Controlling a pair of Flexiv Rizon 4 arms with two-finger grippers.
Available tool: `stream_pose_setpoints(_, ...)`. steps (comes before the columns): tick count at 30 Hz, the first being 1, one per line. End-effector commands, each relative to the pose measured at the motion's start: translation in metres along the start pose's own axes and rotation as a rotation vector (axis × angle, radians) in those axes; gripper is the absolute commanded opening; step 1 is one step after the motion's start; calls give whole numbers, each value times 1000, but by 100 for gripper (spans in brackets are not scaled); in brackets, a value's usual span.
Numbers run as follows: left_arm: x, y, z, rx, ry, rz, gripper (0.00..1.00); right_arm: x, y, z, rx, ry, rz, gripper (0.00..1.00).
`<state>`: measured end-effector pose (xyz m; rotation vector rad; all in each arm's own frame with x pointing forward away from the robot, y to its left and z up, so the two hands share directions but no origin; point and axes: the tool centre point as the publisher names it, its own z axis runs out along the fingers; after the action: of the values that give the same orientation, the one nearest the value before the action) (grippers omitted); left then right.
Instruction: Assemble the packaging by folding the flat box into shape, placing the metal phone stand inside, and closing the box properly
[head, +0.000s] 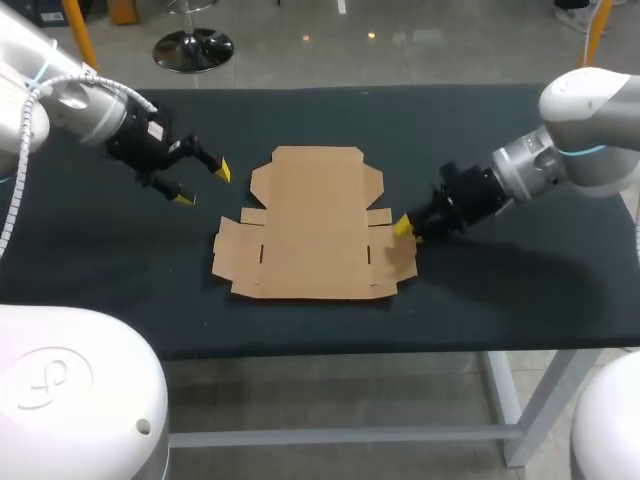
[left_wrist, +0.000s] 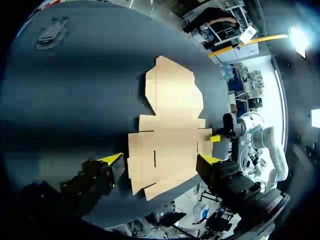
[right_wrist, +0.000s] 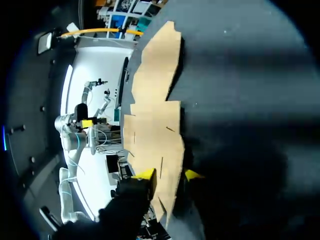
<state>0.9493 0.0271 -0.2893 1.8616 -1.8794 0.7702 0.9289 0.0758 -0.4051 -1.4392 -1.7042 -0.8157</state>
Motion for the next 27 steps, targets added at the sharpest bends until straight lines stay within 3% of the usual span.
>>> stream_pose_setpoints(1,1,-2,-1,-3,-5,0,100,7,-5,-15,-14,-15,-14,100)
stream_pose_setpoints(11,3,-5,-5,9,-15,10,100,19,0,-61,-72,-139,-73,100)
stream_pose_setpoints(14,3,-7,-7,17,-19,17,100,19,5,-75,-114,-183,-76,81)
stream_pose_setpoints(23,3,-13,-8,43,-68,56,100,29,22,-112,-238,-325,-126,46)
stream_pose_setpoints(24,3,-14,-8,49,-80,60,86,30,25,-116,-243,-336,-137,44)
stream_pose_setpoints(25,2,-15,-8,55,-98,62,57,31,27,-119,-253,-357,-143,42)
stream_pose_setpoints(26,2,-15,-7,64,-117,59,16,32,29,-122,-264,-368,-148,39)
stream_pose_setpoints(27,1,-16,-7,69,-128,53,0,33,31,-125,-272,-378,-154,33)
